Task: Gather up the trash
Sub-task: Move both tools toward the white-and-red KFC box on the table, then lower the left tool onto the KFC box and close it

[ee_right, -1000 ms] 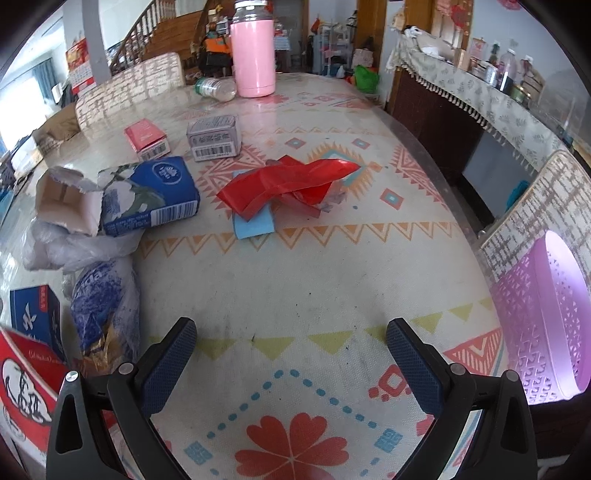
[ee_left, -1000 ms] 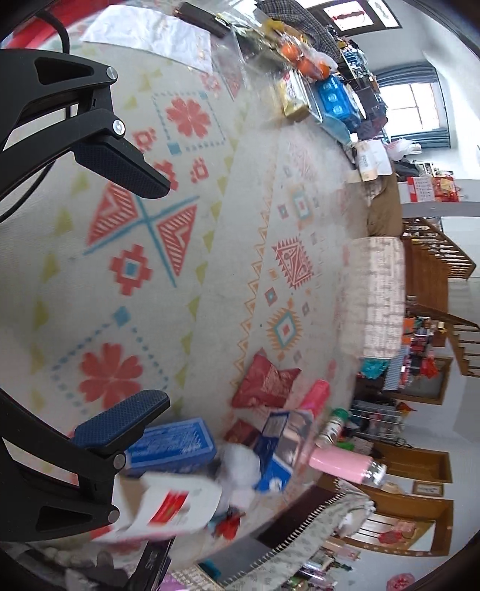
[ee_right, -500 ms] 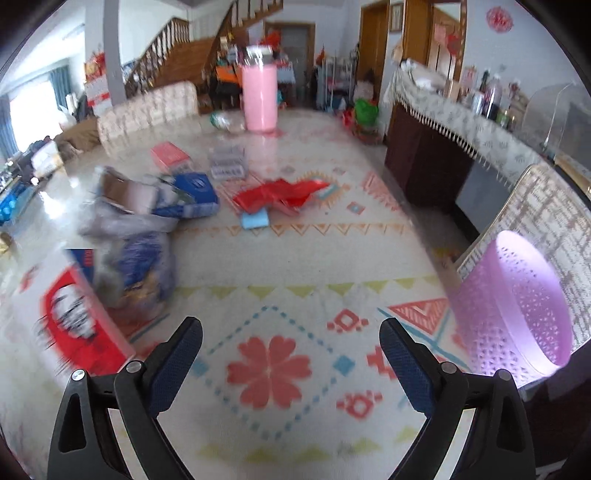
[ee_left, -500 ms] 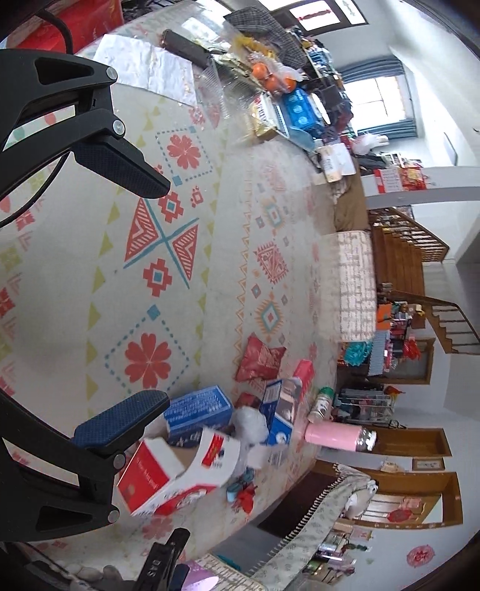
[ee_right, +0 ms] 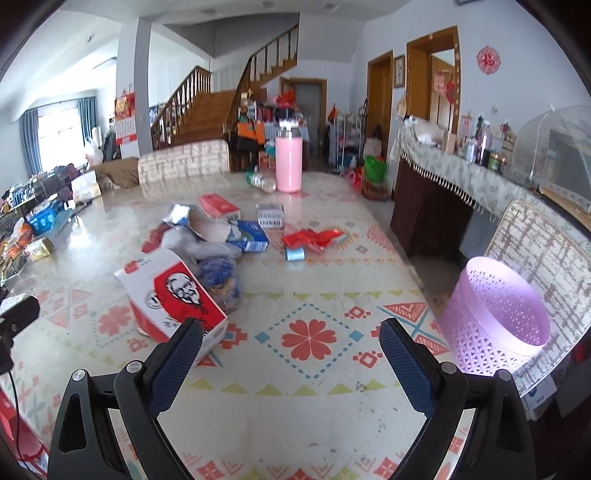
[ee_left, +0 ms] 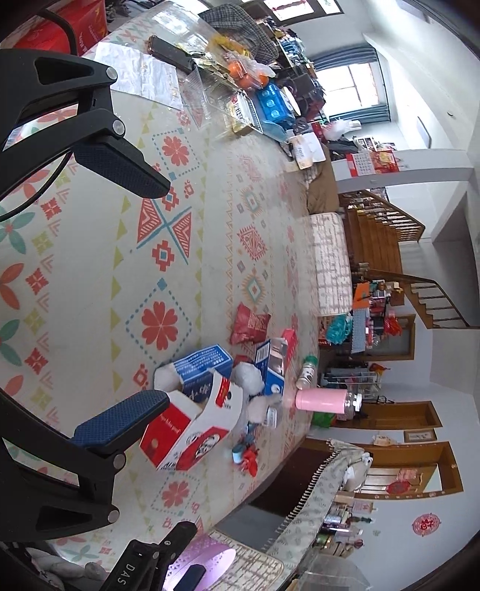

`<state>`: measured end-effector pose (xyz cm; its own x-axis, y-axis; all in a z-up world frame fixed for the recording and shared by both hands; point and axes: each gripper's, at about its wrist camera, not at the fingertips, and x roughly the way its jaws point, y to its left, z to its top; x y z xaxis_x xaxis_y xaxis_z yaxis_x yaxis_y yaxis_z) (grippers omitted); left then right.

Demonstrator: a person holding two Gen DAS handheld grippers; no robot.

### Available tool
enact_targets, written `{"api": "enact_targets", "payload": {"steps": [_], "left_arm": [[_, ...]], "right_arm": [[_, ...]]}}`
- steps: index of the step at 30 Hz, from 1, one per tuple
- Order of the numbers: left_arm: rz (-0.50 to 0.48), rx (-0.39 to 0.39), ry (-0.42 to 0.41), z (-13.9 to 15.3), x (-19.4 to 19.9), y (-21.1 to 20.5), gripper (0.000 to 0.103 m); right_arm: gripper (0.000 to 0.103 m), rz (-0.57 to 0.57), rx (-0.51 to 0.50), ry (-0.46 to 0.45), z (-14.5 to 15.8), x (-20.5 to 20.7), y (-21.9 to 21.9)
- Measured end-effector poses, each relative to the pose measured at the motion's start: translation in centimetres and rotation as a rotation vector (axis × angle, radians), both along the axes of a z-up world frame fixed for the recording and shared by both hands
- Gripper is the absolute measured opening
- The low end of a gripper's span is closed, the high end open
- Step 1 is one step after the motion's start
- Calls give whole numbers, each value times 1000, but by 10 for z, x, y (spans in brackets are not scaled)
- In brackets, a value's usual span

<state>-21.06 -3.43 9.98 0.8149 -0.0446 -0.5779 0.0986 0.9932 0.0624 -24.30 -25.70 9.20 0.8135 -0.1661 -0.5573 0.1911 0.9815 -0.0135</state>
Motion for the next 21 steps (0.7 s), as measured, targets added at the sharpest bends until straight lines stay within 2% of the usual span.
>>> {"api": "enact_targets", "payload": {"steps": [6,21], "left_arm": [[-30,-12,-12,1,-17,-4,103],[-110,-17,-30,0,-57,-20,103]], "right_arm": [[98,-24,-21,-42,8,-22,3],[98,-50,-2,-60,4,-67,-4]]}}
